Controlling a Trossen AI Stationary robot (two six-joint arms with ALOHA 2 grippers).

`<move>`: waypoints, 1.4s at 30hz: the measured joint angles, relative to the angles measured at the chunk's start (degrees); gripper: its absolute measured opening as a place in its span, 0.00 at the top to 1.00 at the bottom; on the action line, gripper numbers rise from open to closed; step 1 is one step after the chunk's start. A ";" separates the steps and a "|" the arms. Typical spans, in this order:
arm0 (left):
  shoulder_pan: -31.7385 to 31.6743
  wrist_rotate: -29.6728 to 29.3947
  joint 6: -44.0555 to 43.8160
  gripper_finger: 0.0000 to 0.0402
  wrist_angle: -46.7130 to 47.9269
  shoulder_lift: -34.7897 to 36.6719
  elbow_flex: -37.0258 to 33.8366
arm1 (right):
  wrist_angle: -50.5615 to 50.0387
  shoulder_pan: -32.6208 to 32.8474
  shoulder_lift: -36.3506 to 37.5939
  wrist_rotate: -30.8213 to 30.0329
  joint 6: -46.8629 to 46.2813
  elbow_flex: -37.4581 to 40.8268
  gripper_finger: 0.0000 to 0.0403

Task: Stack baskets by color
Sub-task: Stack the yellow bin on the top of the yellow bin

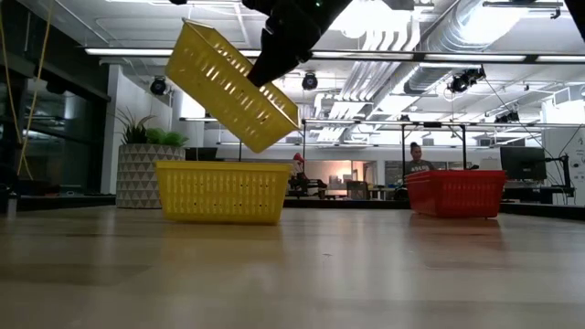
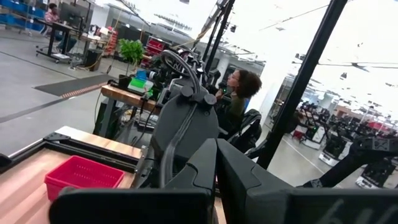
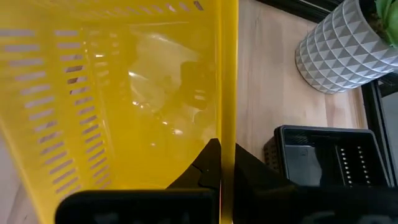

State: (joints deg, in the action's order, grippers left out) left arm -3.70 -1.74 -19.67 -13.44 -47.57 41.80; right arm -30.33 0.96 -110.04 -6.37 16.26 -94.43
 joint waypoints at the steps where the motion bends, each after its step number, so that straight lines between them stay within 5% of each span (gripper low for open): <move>1: 0.00 0.00 0.32 1.00 0.07 0.00 0.00 | 0.11 -0.19 0.00 0.02 -0.60 0.00 1.00; 24: -0.02 -0.05 0.81 1.00 0.31 -0.04 -0.02 | 7.55 -4.84 -5.21 6.55 2.20 0.15 1.00; 42: -0.02 -0.44 0.34 1.00 0.05 -0.04 -0.02 | -5.92 -5.08 -5.68 12.15 2.06 0.20 1.00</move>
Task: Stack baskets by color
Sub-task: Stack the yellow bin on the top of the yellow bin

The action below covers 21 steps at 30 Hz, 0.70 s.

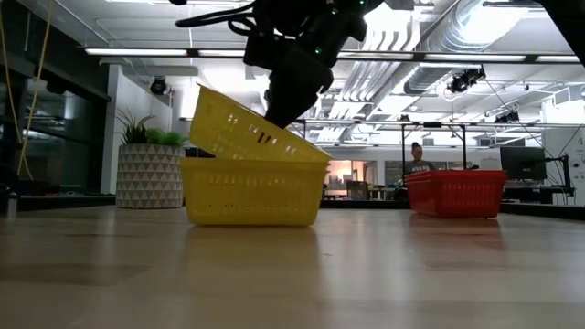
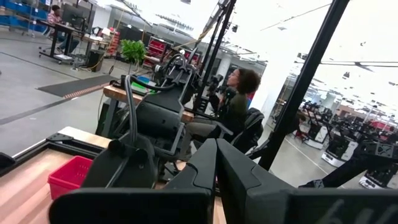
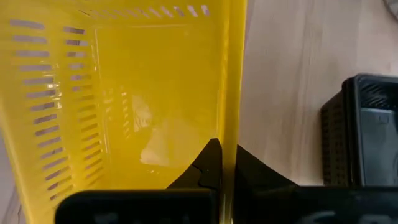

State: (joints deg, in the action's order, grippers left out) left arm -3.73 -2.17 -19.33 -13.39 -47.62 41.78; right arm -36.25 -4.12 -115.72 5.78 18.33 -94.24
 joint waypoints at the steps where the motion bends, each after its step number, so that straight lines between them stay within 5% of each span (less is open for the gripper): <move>1: 0.00 0.00 0.00 1.00 0.00 0.00 0.00 | -0.31 0.00 0.00 -0.04 0.00 -0.02 1.00; 21: 0.00 -0.38 0.00 1.00 0.33 0.02 -0.02 | -9.63 1.07 2.75 4.44 3.11 -4.37 1.00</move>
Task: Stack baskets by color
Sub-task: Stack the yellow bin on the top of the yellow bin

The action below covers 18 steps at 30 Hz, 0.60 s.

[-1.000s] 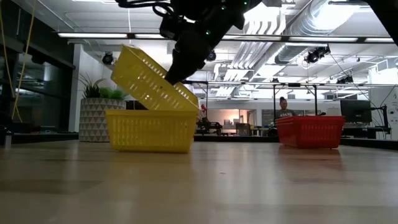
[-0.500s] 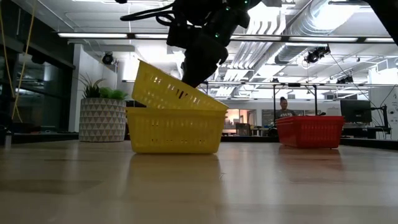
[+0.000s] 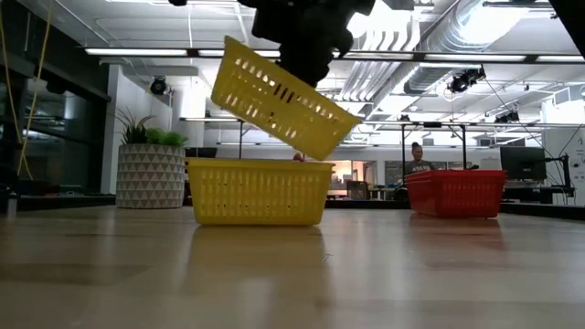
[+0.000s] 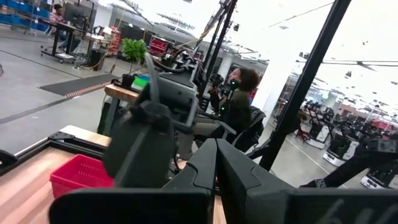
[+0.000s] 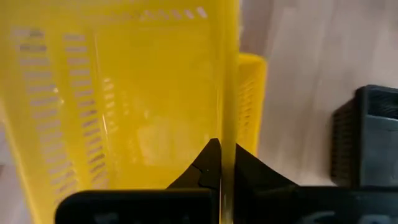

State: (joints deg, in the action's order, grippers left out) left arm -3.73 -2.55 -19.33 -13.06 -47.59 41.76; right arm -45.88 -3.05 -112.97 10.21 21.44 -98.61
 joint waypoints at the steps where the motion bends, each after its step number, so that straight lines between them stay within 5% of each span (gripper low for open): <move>1: 0.00 -0.25 0.00 1.00 -0.02 0.00 0.00 | -0.62 0.30 -0.02 -0.19 0.31 0.00 1.00; 18: 0.00 -2.62 -1.31 1.00 -0.07 0.00 0.00 | 7.66 0.33 -1.74 -6.22 1.28 0.02 1.00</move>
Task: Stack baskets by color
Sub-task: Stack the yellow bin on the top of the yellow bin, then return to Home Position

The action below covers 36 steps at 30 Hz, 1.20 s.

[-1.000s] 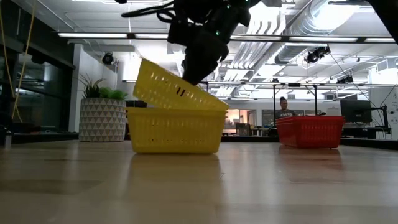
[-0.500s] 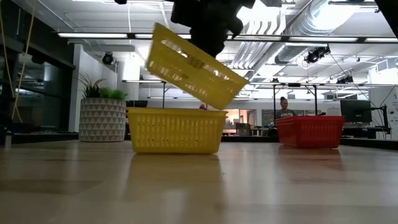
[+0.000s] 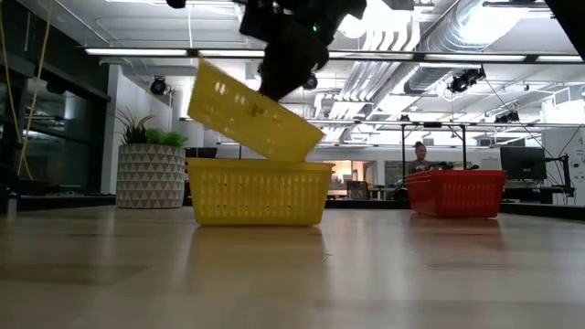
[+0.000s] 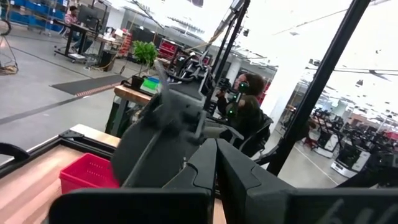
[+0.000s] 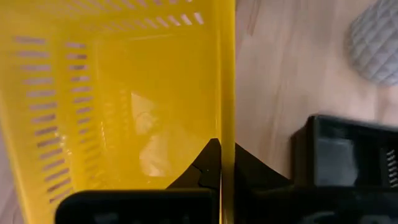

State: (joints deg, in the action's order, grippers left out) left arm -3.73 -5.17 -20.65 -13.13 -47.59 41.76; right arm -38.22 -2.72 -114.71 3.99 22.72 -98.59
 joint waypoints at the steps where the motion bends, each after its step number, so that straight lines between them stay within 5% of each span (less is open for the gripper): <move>1: 0.02 0.00 -0.19 1.00 0.00 0.00 0.00 | -1.61 -0.06 -0.35 0.03 0.37 0.01 1.00; 23: 0.04 0.00 -0.24 1.00 -0.33 0.00 0.00 | -9.41 0.11 -2.72 2.17 3.26 0.09 0.98; 36: 0.00 0.00 -0.22 1.00 -0.22 0.00 0.00 | -17.03 -0.66 -2.15 2.57 3.09 -5.85 0.50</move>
State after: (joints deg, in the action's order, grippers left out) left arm -3.73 -5.17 -20.86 -13.34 -47.59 41.76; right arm -55.25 -3.38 -116.86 6.56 25.81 -104.43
